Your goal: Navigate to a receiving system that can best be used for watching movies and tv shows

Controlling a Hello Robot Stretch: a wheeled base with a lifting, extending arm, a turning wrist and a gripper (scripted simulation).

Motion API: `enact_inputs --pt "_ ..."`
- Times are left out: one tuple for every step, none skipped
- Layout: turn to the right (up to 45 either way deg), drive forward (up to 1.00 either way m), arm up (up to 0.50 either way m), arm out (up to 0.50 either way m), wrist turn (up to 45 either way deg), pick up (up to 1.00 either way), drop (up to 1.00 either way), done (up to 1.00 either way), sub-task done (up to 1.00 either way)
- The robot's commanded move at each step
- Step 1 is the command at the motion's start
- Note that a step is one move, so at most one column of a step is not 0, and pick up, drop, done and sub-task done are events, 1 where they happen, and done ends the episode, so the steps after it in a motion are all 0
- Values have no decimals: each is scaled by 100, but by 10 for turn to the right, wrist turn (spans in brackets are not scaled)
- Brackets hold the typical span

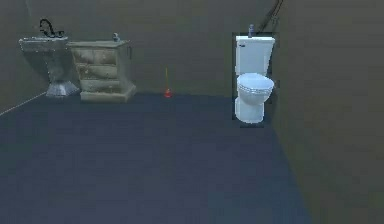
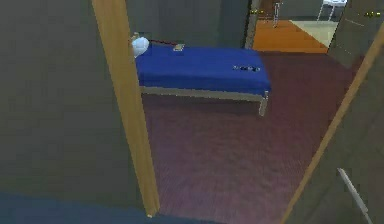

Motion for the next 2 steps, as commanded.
enact_inputs --pt "-450 0 0 0 0 0 0 0 0" --pt "-360 0 0 0 0 0 0 0 0"
